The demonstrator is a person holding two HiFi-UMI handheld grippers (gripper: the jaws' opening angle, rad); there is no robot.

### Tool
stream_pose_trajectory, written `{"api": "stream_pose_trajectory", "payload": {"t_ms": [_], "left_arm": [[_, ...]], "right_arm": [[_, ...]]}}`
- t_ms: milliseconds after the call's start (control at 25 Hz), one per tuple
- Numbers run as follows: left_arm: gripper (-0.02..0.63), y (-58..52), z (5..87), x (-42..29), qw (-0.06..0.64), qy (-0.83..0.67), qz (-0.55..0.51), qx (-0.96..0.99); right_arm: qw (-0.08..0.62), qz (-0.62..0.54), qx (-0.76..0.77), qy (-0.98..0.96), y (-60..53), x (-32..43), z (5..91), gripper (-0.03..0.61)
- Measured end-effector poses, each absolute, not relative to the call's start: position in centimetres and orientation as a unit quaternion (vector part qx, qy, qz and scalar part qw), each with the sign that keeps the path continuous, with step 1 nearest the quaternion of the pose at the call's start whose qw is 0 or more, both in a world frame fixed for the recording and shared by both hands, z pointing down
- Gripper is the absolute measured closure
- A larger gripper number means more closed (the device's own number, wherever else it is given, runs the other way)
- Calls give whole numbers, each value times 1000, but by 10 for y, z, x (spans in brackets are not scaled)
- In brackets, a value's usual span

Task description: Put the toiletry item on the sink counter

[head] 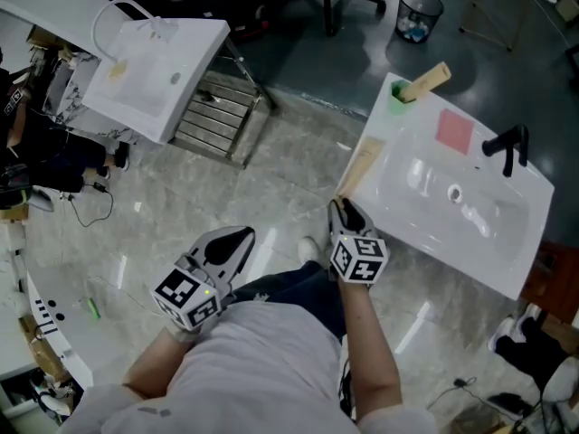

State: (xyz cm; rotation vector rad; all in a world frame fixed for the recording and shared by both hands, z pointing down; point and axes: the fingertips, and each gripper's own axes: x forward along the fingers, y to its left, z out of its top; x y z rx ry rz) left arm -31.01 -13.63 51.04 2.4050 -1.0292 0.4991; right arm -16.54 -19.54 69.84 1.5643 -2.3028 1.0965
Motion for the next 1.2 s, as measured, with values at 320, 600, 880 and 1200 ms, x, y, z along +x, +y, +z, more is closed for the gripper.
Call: {"api": "stream_pose_trajectory", "payload": {"t_ms": [320,600,880,1200], "left_arm": [[598,-136,499,-297,224,-386,180,877],[598,-140,483,-270,216,-392,173,877],[598,-154,466,-229,209,-390,167,881],[598,-169,441,-171,204,-370,137,896]], "right_arm": [[73,368,507,-776,-195,-161,690,429],[60,352,519,-777,-203,-127,659,430],[58,322,526,-785,-210,-85,618,525],[48,295,523,-798,-204,-42,560,548]]}}
